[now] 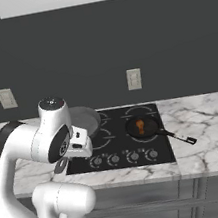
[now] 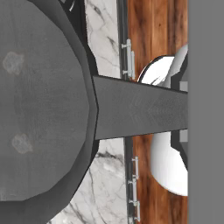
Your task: Place both pans onto different burners. Then place the sweet potato and the chicken drumstick on different pans.
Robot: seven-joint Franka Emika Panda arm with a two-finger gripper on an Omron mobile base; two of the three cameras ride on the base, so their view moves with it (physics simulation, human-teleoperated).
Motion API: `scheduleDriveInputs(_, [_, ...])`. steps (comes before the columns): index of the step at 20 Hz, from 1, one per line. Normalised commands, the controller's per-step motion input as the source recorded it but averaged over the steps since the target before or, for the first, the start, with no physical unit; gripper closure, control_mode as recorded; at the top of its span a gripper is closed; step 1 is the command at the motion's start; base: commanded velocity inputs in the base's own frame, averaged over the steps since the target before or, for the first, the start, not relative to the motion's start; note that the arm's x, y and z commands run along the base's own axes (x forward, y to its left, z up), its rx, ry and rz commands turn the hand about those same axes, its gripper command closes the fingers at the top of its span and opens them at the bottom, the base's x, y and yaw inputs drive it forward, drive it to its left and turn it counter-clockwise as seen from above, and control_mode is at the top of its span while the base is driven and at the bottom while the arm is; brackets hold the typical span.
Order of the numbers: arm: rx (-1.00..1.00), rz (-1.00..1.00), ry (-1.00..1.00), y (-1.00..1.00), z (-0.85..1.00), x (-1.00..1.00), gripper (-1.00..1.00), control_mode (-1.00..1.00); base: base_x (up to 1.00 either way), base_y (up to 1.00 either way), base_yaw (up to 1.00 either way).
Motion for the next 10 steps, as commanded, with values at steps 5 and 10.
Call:
scheduleDriveInputs(5, [-0.02, -0.08, -0.01, 0.04, -0.10, 0.20, 1.00, -1.00, 0.00, 0.00, 0.00])
scheduleDriveInputs(10, [0.00, -0.11, 0.00, 0.16, -0.20, 0.35, 1.00, -1.00, 0.00, 0.00, 0.00])
